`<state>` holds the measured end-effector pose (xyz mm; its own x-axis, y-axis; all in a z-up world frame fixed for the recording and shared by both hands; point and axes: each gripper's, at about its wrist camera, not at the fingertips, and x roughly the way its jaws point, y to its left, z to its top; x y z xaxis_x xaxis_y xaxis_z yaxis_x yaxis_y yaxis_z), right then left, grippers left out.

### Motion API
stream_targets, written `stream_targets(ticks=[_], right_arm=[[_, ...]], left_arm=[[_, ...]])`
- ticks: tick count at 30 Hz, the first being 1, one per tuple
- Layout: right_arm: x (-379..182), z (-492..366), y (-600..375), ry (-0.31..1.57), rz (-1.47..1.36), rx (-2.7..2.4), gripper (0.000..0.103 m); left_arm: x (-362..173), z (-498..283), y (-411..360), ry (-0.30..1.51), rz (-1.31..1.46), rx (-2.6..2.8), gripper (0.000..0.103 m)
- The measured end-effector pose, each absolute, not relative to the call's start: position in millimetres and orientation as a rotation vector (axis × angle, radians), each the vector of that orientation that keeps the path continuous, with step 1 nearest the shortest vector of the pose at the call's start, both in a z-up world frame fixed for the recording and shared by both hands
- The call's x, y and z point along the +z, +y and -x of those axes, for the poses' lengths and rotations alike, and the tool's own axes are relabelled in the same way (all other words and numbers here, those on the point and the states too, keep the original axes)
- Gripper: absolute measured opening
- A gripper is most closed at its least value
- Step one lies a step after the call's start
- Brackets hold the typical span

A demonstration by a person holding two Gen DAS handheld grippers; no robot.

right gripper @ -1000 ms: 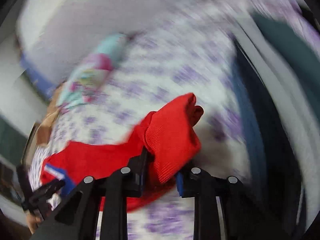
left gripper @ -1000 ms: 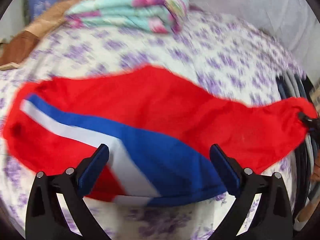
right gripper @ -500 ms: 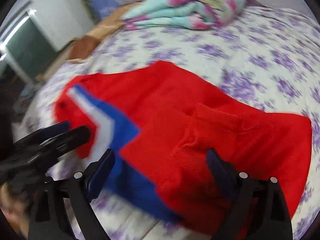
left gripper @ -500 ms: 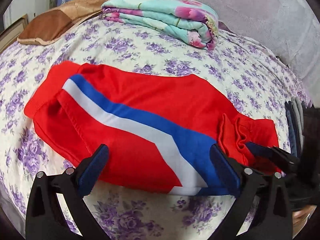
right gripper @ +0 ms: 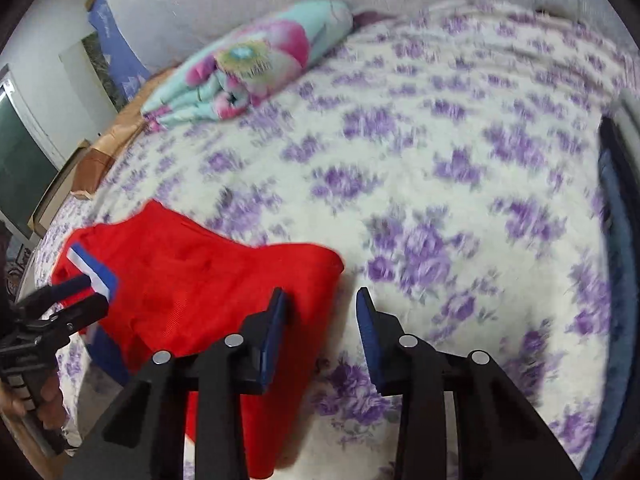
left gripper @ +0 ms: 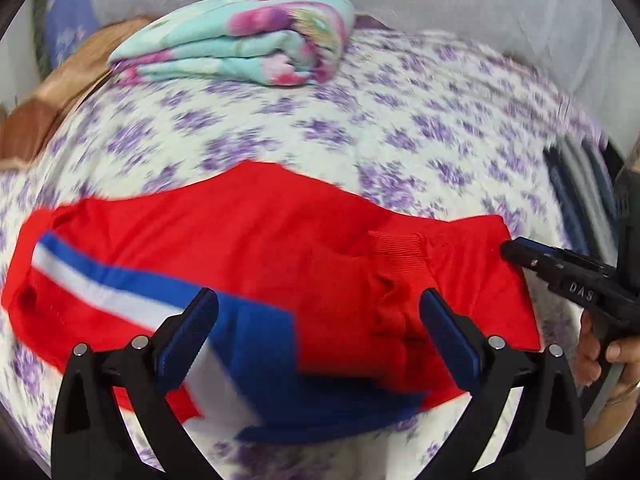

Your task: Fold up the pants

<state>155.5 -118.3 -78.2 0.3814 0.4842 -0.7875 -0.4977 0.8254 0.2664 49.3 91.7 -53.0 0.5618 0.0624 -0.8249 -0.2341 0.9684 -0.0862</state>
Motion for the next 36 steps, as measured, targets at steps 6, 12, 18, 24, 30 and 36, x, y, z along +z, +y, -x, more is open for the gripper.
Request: stream_targets(ticks=[6,12,18,24,30,36], right_arm=[[-88,-133,-98,0.965,0.026,0.763,0.045],[-96,-122,-77,0.941,0.149,0.719,0.063],[-83,-125,-102,0.932,0.073,0.720,0.074],[-74,-126,-112,0.902,0.030,0.718,0.077],[-78,-134,-117,0.904,0.019,0.687,0.082],[-84,-139,-117,0.912,0.025,0.666,0.082]], left_arm=[[-80,-75,79,1.050,0.056,0.302,0.099],[-90,-73,100,1.067,0.169,0.274,0.099],[-73,-56,111,1.078,0.324,0.257,0.098],[-32,7,168,0.923,0.500,0.230,0.098],[-43,74,258,0.886,0.767,0.431,0.098],[-87,58,313,0.972,0.851,0.476,0.084]])
